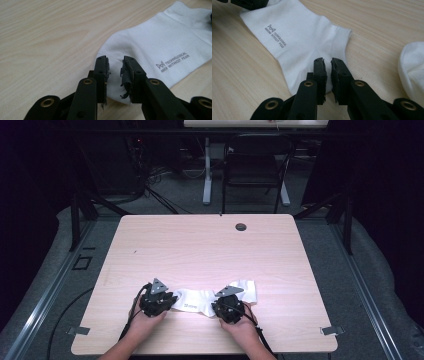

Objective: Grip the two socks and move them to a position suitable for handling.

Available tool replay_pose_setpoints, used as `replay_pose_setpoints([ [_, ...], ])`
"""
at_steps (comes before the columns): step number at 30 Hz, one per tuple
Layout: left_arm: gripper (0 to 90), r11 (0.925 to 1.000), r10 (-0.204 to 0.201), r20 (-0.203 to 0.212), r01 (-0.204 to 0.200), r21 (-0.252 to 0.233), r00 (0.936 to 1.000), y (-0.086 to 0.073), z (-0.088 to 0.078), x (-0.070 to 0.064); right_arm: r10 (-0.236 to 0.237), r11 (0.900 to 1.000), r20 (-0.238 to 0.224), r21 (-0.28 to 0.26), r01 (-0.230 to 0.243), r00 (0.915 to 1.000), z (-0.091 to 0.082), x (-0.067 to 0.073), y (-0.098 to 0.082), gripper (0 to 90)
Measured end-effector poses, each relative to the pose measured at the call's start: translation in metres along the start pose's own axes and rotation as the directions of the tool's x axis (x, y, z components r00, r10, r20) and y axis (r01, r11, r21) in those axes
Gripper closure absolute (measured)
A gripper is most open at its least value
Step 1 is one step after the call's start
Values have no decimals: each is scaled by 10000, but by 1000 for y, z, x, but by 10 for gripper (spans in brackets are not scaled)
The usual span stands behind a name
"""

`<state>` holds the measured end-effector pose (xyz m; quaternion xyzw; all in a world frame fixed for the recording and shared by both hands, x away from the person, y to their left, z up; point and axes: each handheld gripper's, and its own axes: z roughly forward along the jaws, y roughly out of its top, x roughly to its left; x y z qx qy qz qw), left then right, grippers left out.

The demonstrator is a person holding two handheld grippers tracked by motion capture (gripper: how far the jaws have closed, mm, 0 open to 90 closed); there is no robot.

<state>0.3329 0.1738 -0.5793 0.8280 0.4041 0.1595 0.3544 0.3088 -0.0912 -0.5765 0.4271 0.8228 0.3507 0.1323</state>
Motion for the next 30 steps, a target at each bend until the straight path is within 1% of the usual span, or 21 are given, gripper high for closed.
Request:
replay_pose_setpoints([
  [4,732,10000,-36,111,36,18,9999,-4,-4,-7,-109,9998,-33,142,109,9999,-4,-1,-2,821],
  [6,732,9999,25,272,-29,139,9996,-6,-7,-11,-118,9998,-44,181,119,9999,-7,-1,-5,822],
  [7,729,9998,113,288,-118,155,9995,-6,-8,-12,-101,9998,-40,167,102,9999,-8,0,-6,821],
  [11,715,9994,223,350,-232,246,9991,-9,-12,-20,-219,9995,-106,232,221,9997,-14,1,-12,820],
  [13,713,9997,137,394,-145,208,9991,-11,-13,-24,-217,9994,-207,277,222,9996,-17,3,-15,819],
  [15,712,9995,149,480,-162,266,9987,-13,-16,-26,-325,9989,-220,333,332,9992,-20,5,-18,819],
  [17,711,9997,123,577,-136,223,9983,-16,-18,-29,-381,9986,-303,363,391,9988,-23,6,-20,819],
  [19,708,9998,130,674,-141,157,9976,-19,-20,-31,-405,9983,-349,416,419,9986,-25,6,-22,819],
  [23,709,9999,-35,884,20,167,9961,-22,-23,-34,-276,9989,-392,355,290,9988,-28,4,-26,819],
  [24,709,9999,-98,928,85,144,9956,-23,-24,-35,-309,9987,-350,399,323,9989,-29,4,-26,820],
  [26,709,9999,30,952,-43,139,9955,-23,-24,-36,-323,9988,-337,362,335,9989,-30,4,-28,819],
  [27,709,9999,10,964,-24,142,9953,-23,-24,-36,-335,9990,-388,297,346,9987,-30,4,-29,817],
  [28,708,9999,18,976,-32,140,9952,-23,-24,-36,-454,9983,-404,338,468,9981,-31,3,-29,816],
  [30,702,9999,-16,1003,6,105,9950,-24,-25,-36,-419,9986,-473,297,433,9980,-31,2,-29,813],
])
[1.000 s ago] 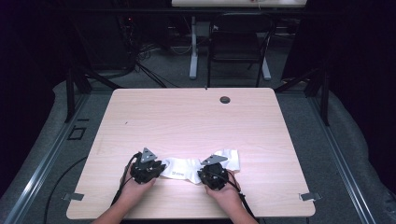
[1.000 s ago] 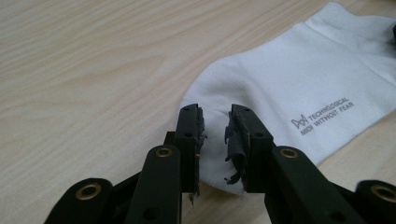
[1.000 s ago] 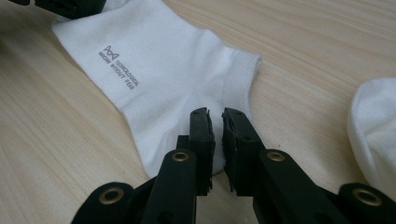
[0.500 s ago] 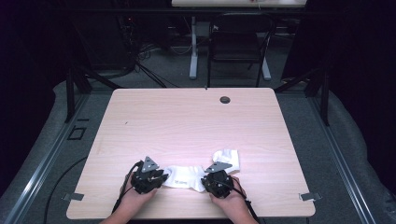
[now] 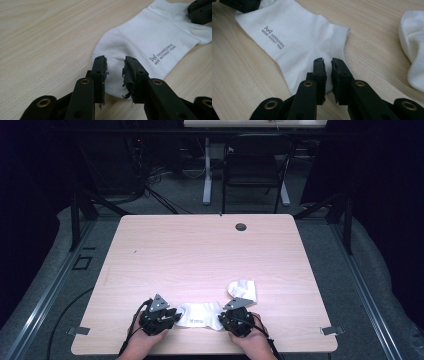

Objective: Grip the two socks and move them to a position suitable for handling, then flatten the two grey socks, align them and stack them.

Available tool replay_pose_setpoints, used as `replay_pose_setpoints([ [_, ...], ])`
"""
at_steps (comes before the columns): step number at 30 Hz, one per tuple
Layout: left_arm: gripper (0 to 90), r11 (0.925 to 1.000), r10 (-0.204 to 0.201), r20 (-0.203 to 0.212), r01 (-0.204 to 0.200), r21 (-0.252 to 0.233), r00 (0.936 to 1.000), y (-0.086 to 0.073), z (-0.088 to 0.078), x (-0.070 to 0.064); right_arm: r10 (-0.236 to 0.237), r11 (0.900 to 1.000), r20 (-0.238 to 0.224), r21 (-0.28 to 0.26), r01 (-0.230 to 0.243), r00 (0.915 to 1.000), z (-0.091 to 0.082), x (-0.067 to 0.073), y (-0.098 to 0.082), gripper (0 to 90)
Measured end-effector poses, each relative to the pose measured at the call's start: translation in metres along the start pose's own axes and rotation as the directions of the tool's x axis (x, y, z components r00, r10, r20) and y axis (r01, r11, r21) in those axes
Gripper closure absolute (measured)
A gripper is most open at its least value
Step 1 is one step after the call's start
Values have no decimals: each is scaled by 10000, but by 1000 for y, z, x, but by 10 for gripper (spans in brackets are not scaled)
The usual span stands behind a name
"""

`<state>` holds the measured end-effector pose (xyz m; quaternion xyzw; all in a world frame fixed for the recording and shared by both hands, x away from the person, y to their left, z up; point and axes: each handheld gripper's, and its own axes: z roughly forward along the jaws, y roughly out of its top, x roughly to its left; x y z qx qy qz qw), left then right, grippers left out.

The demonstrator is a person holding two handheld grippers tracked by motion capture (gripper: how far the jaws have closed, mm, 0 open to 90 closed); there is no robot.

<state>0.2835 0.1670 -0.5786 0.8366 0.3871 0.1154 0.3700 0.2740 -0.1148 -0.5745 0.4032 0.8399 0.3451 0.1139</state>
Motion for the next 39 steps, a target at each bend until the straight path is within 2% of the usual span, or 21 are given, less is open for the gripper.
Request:
replay_pose_setpoints([
  [5,670,9998,-132,61,133,-124,9999,0,-1,0,174,9998,-119,-46,-175,9998,-1,-1,0,781],
  [7,634,9997,-27,-23,26,-260,10000,2,-3,1,255,9995,-141,-205,-258,9996,-3,-1,1,748],
  [8,602,9994,-89,-7,89,-334,10000,3,-4,1,363,9982,-165,-476,-370,9992,-8,-3,4,729],
  [10,592,9983,-151,-7,150,-570,9999,5,-7,3,354,9973,-127,-646,-362,9993,-10,-4,5,723],
  [13,561,9973,-122,-126,113,-728,9998,7,-8,7,243,9967,139,-782,-232,9996,-15,-7,7,715],
  [14,554,9970,-137,-158,124,-764,9998,7,-8,8,85,9966,443,-820,-48,9990,-19,-10,7,705],
  [19,544,9958,-279,-193,261,-874,9994,8,-9,12,63,9952,883,-975,24,9961,-24,-18,9,692],
  [24,543,9955,-323,-210,303,-894,9993,8,-9,13,532,9925,1249,-1162,-387,9907,-28,-32,11,712],
  [27,543,9957,-359,-223,338,-867,9991,9,-9,15,660,9916,1363,-1198,-496,9885,-29,-38,15,718],
  [30,543,9951,-429,-245,405,-905,9988,9,-10,16,1029,9881,1406,-1282,-849,9847,-30,-46,19,723],
  [35,543,9943,-531,-249,506,-937,9983,8,-10,19,1301,9885,1577,-971,-1157,9789,-20,-59,23,727],
  [39,543,9944,-562,-281,534,-909,9980,9,-10,20,1362,9884,1623,-898,-1228,9773,-12,-61,24,710],
])
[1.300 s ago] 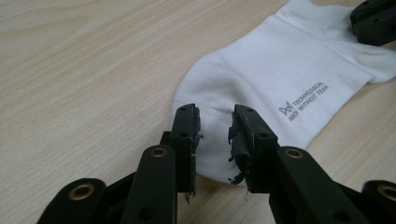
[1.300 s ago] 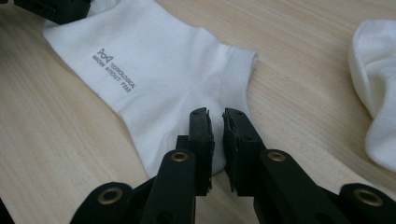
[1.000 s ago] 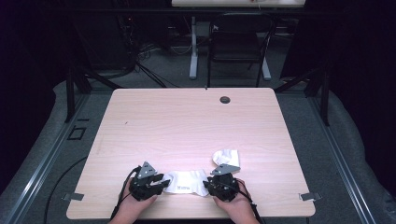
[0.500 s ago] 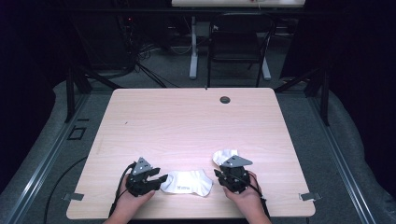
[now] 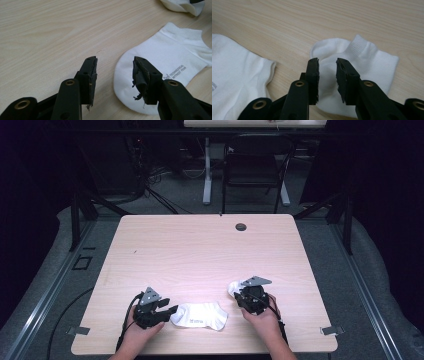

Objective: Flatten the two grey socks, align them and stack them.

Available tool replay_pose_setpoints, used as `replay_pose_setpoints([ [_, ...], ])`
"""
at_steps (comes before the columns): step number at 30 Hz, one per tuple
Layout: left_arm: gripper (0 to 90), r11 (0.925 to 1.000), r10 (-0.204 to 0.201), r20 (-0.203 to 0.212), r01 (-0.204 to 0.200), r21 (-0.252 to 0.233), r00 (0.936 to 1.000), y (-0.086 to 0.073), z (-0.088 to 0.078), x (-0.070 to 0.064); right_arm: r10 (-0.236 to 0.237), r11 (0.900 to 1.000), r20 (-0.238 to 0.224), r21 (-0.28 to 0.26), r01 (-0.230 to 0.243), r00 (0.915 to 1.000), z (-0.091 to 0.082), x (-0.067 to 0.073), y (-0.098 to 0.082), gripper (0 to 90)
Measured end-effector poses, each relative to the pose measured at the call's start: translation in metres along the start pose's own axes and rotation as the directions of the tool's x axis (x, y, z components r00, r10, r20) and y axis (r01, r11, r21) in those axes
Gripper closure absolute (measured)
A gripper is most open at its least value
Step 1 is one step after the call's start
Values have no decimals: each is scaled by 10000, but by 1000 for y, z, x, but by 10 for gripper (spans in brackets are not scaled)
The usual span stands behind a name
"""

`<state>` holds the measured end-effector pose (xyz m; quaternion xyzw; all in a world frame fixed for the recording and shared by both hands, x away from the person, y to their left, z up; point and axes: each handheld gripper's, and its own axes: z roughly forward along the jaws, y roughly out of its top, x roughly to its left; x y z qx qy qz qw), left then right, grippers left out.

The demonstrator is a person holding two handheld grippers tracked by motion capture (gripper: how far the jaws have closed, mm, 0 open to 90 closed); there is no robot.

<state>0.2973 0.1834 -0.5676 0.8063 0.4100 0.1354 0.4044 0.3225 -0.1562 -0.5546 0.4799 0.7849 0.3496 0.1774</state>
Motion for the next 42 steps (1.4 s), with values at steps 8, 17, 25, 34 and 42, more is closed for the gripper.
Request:
replay_pose_setpoints([
  [8,544,10000,15,-6,-15,14,10000,0,0,0,-568,9984,132,-5,568,9983,1,11,-1,672],
  [17,544,10000,26,-16,-26,33,10000,0,2,1,-437,9980,335,468,421,9985,8,9,-7,830],
  [25,543,9998,166,72,-167,93,9998,0,4,-3,-228,9988,289,439,216,9993,8,7,-6,871],
  [34,544,9997,225,137,-226,44,9997,0,4,-4,125,9998,-45,-159,-126,9999,1,6,3,775],
  [42,561,9974,668,364,-678,248,9971,-2,8,-12,544,9977,689,360,-569,9961,19,-11,4,782],
])
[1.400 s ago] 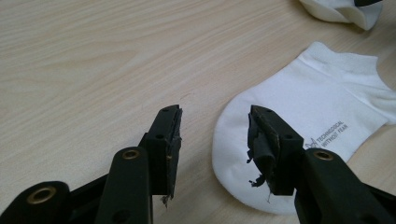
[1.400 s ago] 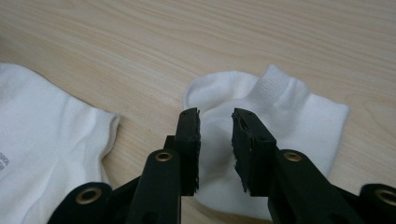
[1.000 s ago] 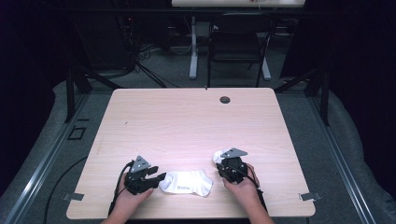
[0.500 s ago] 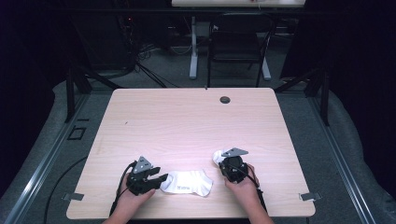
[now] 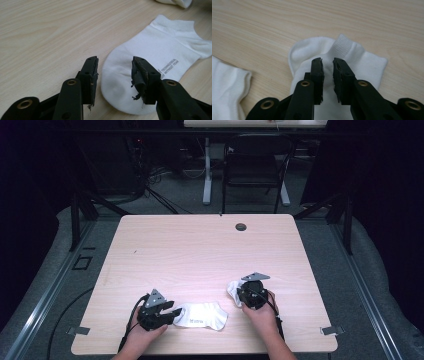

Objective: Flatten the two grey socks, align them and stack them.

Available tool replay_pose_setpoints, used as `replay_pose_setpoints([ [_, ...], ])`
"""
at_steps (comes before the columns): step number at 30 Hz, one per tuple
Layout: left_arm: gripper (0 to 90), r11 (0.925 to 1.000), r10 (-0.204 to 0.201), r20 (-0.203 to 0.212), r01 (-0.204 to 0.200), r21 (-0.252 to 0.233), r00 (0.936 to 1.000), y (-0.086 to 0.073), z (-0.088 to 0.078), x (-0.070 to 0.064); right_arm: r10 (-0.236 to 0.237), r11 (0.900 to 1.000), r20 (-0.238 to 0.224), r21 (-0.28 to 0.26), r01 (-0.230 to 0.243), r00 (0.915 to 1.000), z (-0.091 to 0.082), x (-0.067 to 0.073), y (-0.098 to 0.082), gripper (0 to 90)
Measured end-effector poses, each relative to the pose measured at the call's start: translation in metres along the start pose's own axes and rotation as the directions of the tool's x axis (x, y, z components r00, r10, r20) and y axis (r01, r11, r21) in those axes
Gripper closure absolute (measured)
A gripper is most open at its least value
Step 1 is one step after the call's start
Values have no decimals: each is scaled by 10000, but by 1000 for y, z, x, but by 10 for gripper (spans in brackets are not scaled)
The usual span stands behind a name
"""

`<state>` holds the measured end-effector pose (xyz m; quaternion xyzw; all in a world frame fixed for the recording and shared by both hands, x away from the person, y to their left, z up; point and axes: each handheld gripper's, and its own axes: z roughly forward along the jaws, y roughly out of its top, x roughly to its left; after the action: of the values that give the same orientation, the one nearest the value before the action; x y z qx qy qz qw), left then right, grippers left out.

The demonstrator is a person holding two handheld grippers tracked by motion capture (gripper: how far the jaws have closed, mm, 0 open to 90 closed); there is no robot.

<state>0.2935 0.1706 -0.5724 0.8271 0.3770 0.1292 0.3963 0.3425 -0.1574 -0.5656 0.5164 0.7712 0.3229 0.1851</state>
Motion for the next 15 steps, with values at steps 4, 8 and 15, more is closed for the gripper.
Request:
replay_pose_setpoints([
  [4,567,9998,98,88,-99,161,9999,-1,4,-4,16,10000,-186,76,-14,9998,10,4,2,792],
  [8,574,9992,244,145,-249,321,9996,-3,7,-5,35,10000,-414,-1,-35,9991,16,10,5,801],
  [15,586,9984,430,242,-438,357,9988,-4,11,-10,-273,9996,-904,-16,273,9955,29,29,16,804],
])
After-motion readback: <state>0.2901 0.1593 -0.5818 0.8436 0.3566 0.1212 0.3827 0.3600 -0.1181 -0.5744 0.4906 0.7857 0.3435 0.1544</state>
